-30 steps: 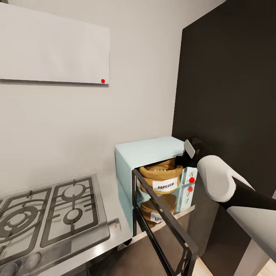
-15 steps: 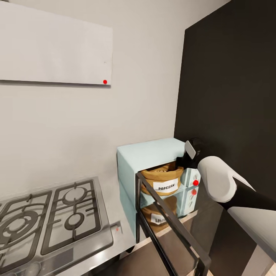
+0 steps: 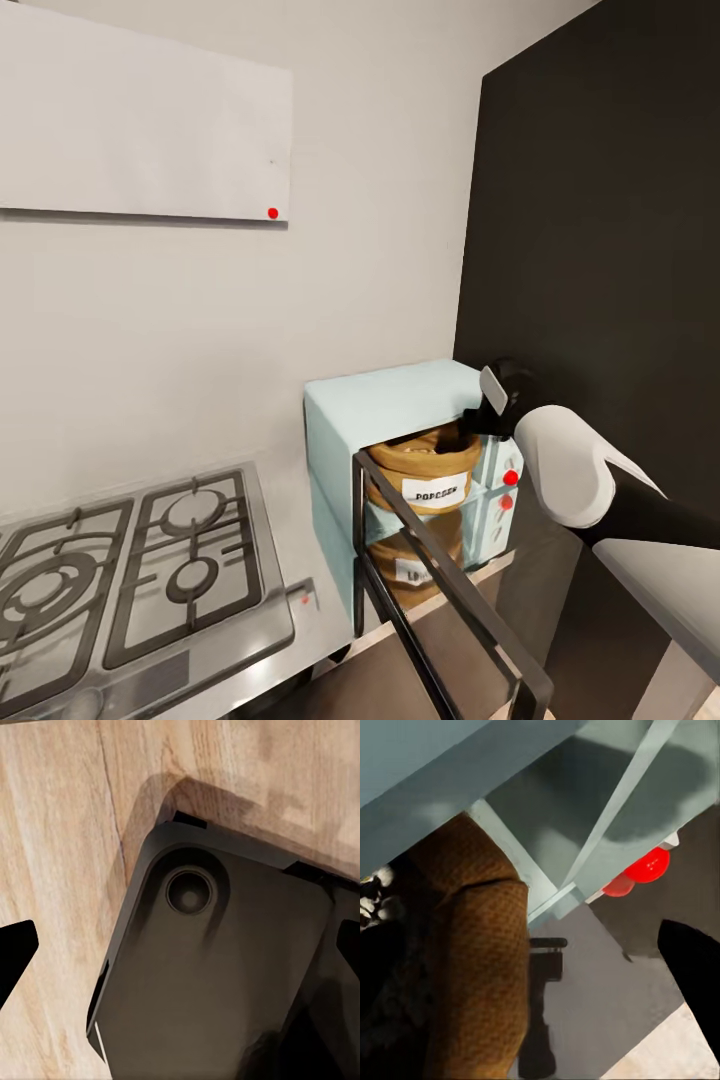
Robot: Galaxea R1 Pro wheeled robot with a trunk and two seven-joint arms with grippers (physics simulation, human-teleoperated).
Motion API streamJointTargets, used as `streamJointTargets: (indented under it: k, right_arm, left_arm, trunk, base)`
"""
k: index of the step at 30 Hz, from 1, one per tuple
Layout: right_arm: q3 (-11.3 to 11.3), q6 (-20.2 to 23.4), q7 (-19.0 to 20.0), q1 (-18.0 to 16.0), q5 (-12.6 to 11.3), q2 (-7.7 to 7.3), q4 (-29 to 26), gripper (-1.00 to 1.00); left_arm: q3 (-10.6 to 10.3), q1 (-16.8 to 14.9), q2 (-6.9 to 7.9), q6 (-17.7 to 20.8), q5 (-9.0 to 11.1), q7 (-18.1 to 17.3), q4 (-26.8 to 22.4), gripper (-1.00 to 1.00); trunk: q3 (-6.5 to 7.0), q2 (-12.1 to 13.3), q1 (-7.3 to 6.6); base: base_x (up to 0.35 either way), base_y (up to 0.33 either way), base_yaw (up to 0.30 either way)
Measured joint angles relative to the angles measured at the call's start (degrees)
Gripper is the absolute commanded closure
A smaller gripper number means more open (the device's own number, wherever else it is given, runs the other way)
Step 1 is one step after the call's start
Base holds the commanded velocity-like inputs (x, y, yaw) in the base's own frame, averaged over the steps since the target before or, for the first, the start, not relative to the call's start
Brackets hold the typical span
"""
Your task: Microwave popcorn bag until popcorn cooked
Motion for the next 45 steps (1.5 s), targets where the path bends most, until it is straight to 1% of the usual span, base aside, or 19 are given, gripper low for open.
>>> streamJointTargets:
  k: [2, 5, 7, 12, 13, 14, 16, 19, 22, 25, 26, 27, 29, 32, 38, 41, 42, 43, 45]
  right_arm:
    - [-0.02, -0.04, 0.07, 0.01, -0.05, -0.04, -0.02, -1.00]
    - [-0.23, 0.02, 0.22, 0.00, -1.41, -0.59, -0.10, -1.00]
    - [-0.15, -0.04, 0.21, 0.01, -0.56, -0.73, -0.22, -1.00]
    - [-0.36, -0.08, 0.11, 0.41, -2.33, -0.84, -0.90, -1.00]
    - [-0.36, -0.05, 0.62, 0.06, -1.65, -0.85, -1.36, -1.00]
    - [-0.64, -0.09, 0.82, -0.02, -3.26, -0.86, -1.48, -1.00]
    - [-0.64, -0.07, 1.07, -0.02, -3.31, -0.85, -1.50, -1.00]
    - [-0.58, -0.08, 3.78, -0.02, -3.45, -1.01, -1.58, -1.00]
    - [-0.27, -0.03, 9.13, -0.02, -2.66, -2.27, -1.60, -1.00]
    - [-0.28, 0.00, 10.66, -0.01, -2.58, -3.54, -2.18, -1.00]
    - [-0.32, -0.01, 11.42, -0.01, -2.80, -3.77, -3.07, -1.00]
    - [-0.18, -0.05, 15.56, -0.03, -3.13, -4.05, -7.37, -1.00]
    - [-0.05, -0.07, 19.91, -0.02, -3.13, -4.24, -12.64, -1.00]
    - [0.19, -0.07, 21.57, -0.01, -3.05, -5.60, -14.55, -1.00]
    - [0.39, -0.07, 21.72, 0.21, -2.95, -6.17, -14.10, -1.00]
    - [0.81, -0.06, 21.75, 3.78, -2.50, -7.07, -13.96, -1.00]
    - [3.84, -4.70, 21.74, 7.24, 0.38, -7.00, -13.99, -1.00]
    - [4.74, -6.77, 21.76, 9.77, 1.74, -6.87, -13.99, -1.00]
    - [5.36, -8.51, 21.73, 11.87, 2.42, -6.77, -14.00, -1.00]
  left_arm:
    - [0.00, -0.01, 0.01, 0.01, -0.01, 0.00, -0.01, -1.00]
    - [-0.04, 0.00, 0.02, 0.00, -0.02, 0.00, 0.01, -1.00]
    - [-0.06, 0.01, 0.00, 0.00, -0.02, 0.00, 0.00, -1.00]
    - [-0.08, 0.01, -0.05, -0.01, -0.03, 0.02, 0.02, -1.00]
    - [-0.10, 0.00, -0.06, -0.01, -0.03, 0.02, 0.03, -1.00]
    - [-0.25, -0.04, -0.07, -0.03, -0.03, 0.05, 0.05, -1.00]
    - [-0.43, -0.02, -0.07, -0.02, -0.10, 0.07, 0.05, -1.00]
    - [-0.56, -0.02, -0.08, -0.03, -0.12, 0.05, 0.05, -1.00]
    - [-0.58, -0.04, -0.08, -0.02, -0.20, 0.07, 0.05, -1.00]
    - [-0.58, -0.03, -0.08, -0.02, -0.22, 0.05, 0.05, -1.00]
    - [-0.58, -0.02, -0.08, -0.02, -0.22, 0.06, 0.05, -1.00]
    - [-0.58, -0.02, -0.08, -0.02, -0.24, 0.06, 0.05, -1.00]
    - [-0.58, -0.02, -0.08, -0.02, -0.29, 0.07, 0.05, -1.00]
    - [-0.58, -0.02, -0.08, -0.02, -0.31, 0.05, 0.05, -1.00]
    - [-0.66, -0.04, -0.07, -0.01, -0.32, 0.07, 0.04, -1.00]
    - [-0.54, -0.04, -0.07, -0.01, -0.28, 0.07, 0.04, -1.00]
    - [-0.52, -0.01, -0.07, -0.02, -0.31, 0.06, 0.05, -1.00]
    - [-0.51, -0.01, -0.07, -0.01, -0.30, 0.07, 0.05, -1.00]
    - [-0.51, -0.03, -0.07, -0.01, -0.29, 0.07, 0.05, -1.00]
  trunk:
    - [0.00, 0.00, 0.01]
    - [0.00, 0.00, 0.09]
    - [0.00, 0.00, 0.21]
    - [0.00, -0.01, 0.33]
    - [0.00, 0.04, 0.37]
    - [0.01, 0.04, 0.37]
    - [0.01, 0.04, 0.38]
    - [0.01, 0.05, 0.38]
    - [0.01, 0.05, 0.38]
    - [0.01, 0.04, 0.38]
    - [0.01, 0.04, 0.38]
    - [0.02, 0.03, 0.37]
    - [0.01, 0.04, 0.37]
    - [0.01, 0.04, 0.38]
    - [0.01, 0.04, 0.37]
    - [0.00, 0.04, 0.35]
    - [0.00, 0.03, 0.34]
    - [-0.01, 0.05, 0.35]
    - [0.00, 0.04, 0.34]
  base:
    - [0.000, 0.000, 0.000]
    - [0.000, 0.000, 0.000]
    - [0.000, 0.000, 0.000]
    - [-0.064, 0.000, 0.000]
    - [-0.289, 0.000, 0.000]
    - [-0.310, 0.000, 0.000]
    - [-0.333, 0.000, 0.000]
    - [-0.343, 0.000, 0.000]
    - [-0.346, 0.000, 0.000]
    - [-0.346, 0.000, 0.000]
    - [-0.346, 0.000, 0.000]
    - [-0.346, 0.000, 0.000]
    - [-0.346, 0.000, 0.000]
    - [-0.346, 0.000, 0.000]
    - [-0.286, 0.000, 0.000]
    - [-0.030, 0.000, 0.000]
    - [-0.004, 0.000, 0.000]
    - [-0.002, 0.000, 0.000]
    - [-0.001, 0.000, 0.064]
